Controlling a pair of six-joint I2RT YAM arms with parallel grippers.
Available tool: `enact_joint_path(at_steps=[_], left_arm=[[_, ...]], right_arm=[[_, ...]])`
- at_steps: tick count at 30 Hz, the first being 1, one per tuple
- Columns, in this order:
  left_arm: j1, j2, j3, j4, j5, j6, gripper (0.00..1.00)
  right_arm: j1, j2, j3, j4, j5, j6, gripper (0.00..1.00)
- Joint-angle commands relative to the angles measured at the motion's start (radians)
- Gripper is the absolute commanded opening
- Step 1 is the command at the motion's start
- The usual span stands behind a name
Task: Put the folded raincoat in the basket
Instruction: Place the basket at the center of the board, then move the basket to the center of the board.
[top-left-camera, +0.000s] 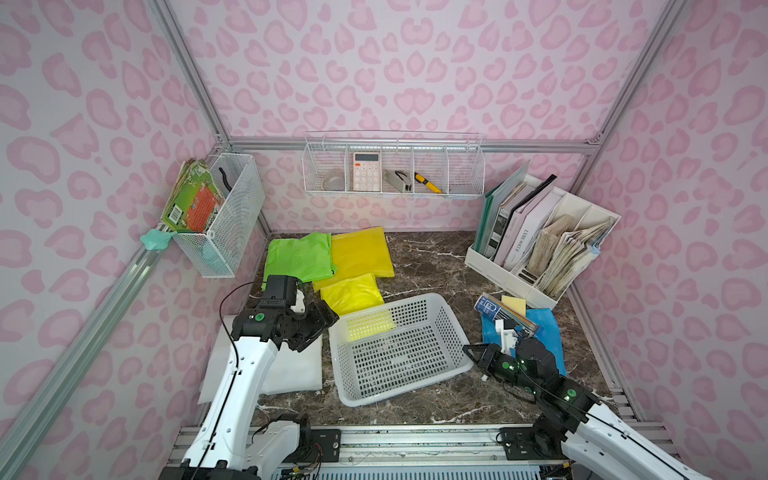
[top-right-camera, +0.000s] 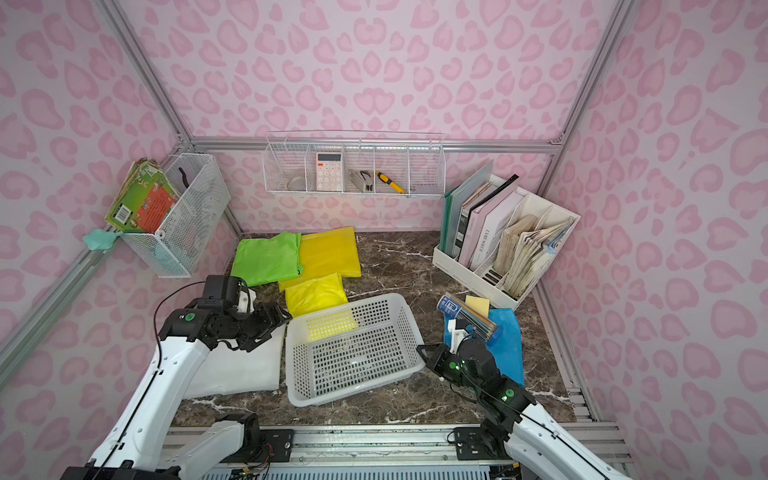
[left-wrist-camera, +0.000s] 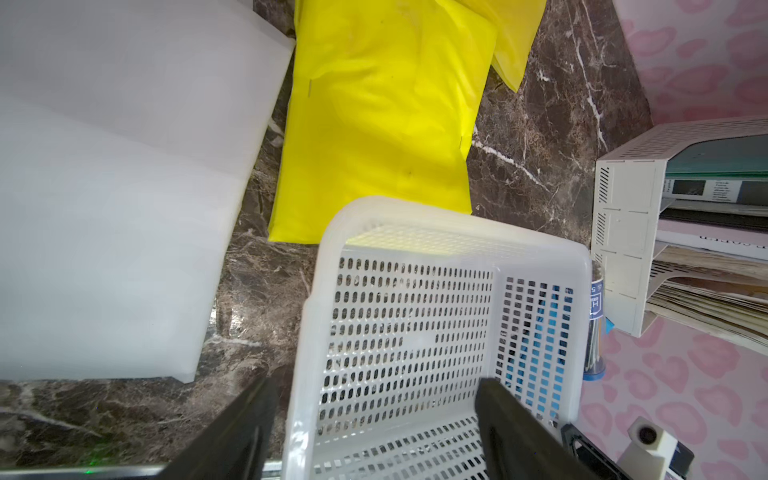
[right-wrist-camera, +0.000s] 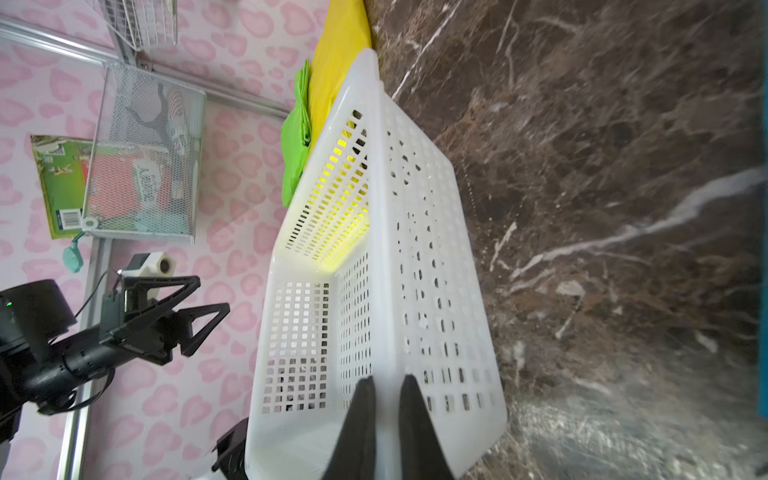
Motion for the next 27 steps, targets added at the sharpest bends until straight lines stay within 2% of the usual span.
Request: enact_joint_path(at_steps=[1,2,4,7,10,13,18,21,23,27], left_arm=[[0.001,0.014,0.006,-0.016,-0.012,0.009,0.81],[0.001,0.021,0.005,-0.015,-0.01,0.011,0.81],[0.001,0.029,0.009,-0.007,-0.005,0.016,0.81],[0.0,0.059,0.039,-0.006,-0.004,0.038,0.82],[0.001,0.106,0.073,-0.012,-0.014,0.059,0.82],[0.002,0.141,0.09,-0.019,-0.019,0.062,0.82],[0.002,0.155,0.056,-0.052,-0.096,0.02,0.81],[0.004,0.155,0.001,-0.064,-0.162,-0.03,0.78],[0.002,0.167,-0.039,-0.051,-0.166,-0.052,0.75],[0.002,0.231,-0.087,-0.034,-0.221,-0.087,0.69]], right_arm=[[0.02,-0.004,-0.017,0.037,0.164,0.032,0.19],[0.02,-0.004,-0.021,0.049,0.13,0.012,0.33],[0.02,-0.002,-0.009,0.044,0.058,-0.059,0.51],[0.017,-0.014,0.075,-0.107,0.003,-0.245,0.65],[0.005,-0.04,0.143,-0.279,0.033,-0.387,0.76],[-0.031,-0.064,0.199,-0.38,0.052,-0.484,0.78],[-0.108,-0.027,0.276,-0.345,0.006,-0.521,0.78],[-0.11,0.079,0.317,-0.228,-0.092,-0.499,0.72],[-0.101,0.18,0.36,-0.143,-0.167,-0.468,0.7],[-0.03,0.37,0.498,-0.088,-0.132,-0.464,0.68]])
